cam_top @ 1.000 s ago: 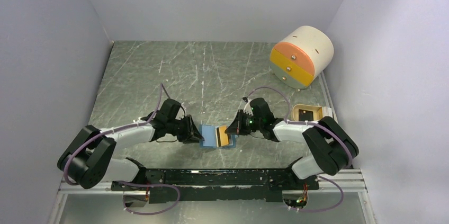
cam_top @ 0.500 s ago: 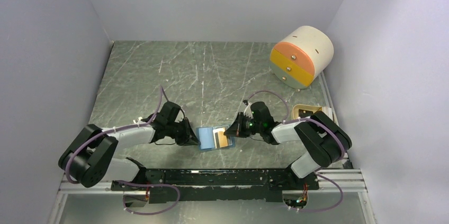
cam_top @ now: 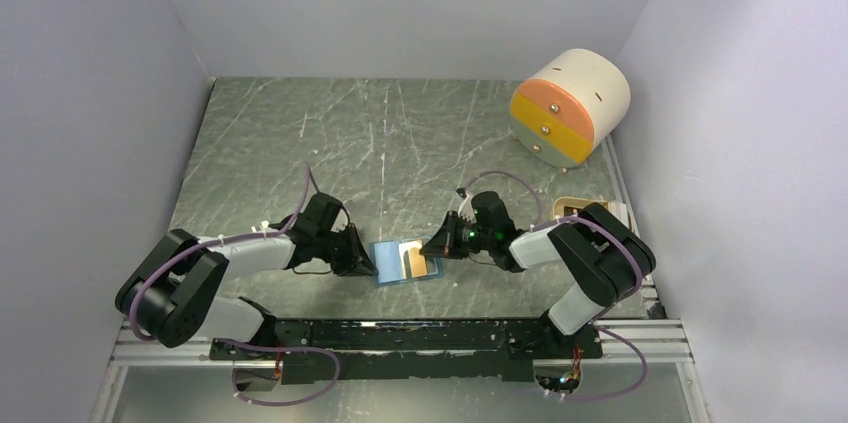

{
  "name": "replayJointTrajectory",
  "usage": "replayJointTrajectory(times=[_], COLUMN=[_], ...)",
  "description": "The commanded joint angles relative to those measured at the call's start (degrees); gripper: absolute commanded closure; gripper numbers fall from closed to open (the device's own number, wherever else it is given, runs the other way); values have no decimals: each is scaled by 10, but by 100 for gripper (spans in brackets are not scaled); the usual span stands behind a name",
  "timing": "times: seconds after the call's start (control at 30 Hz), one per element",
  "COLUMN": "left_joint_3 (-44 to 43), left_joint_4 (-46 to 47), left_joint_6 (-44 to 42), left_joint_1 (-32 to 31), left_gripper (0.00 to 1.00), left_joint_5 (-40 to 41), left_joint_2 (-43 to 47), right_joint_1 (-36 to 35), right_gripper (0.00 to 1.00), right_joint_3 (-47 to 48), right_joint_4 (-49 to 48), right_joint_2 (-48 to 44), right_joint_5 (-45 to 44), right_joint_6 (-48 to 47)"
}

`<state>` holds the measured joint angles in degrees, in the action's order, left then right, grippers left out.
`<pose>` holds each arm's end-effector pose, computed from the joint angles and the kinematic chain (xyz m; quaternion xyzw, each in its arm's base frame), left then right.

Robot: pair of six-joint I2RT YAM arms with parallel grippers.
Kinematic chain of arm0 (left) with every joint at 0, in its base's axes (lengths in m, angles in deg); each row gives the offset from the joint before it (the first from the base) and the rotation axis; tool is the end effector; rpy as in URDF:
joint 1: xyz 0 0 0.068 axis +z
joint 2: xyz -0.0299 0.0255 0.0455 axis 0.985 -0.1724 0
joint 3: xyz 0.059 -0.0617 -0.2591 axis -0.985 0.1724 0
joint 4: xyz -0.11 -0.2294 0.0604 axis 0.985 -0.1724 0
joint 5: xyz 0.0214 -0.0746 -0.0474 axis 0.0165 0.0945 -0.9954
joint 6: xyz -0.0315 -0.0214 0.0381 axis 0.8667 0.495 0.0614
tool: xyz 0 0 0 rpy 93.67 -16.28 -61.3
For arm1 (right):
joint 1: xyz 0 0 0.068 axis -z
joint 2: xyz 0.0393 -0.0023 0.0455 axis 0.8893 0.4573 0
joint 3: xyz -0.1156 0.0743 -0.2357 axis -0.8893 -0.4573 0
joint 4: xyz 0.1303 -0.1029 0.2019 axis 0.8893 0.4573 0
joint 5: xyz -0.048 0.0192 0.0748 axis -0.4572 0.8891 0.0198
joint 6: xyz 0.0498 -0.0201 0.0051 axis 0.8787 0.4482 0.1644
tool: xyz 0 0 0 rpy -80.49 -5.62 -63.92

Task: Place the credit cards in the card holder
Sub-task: Insert the credit card into the card holder.

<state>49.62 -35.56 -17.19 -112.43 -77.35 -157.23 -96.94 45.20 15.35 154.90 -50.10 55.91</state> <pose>0.1732 -0.1289 0.1190 -0.0952 0.9293 -0.3527 0.0534 0.1979 0.1560 0.1052 -0.0062 0.8686 0.4650 0.1711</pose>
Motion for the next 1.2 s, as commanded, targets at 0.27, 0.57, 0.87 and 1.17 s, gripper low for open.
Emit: replayJointTrajectory(times=[0.27,0.57,0.87,1.17], left_joint_3=[0,-1,-1,-2], left_joint_4=[16,22,33,27], left_joint_6=[-12,-10,-4,-5], left_joint_1=[-1,-1,-1,-2], left_gripper=[91,91,91,91], left_joint_5=[3,-3,-11,-9], left_joint_2=[-7,-8,-10,-10], right_joint_1=[-3,-4,-31,-42], right_gripper=[100,100,100,100], right_joint_3=[9,19,24,20], right_joint_4=[-16,-1,-13,-16], right_joint_2=[25,12,33,38], right_joint_5=[-5,-26,-28,-36], right_joint_6=[-12,-34,-33,-34])
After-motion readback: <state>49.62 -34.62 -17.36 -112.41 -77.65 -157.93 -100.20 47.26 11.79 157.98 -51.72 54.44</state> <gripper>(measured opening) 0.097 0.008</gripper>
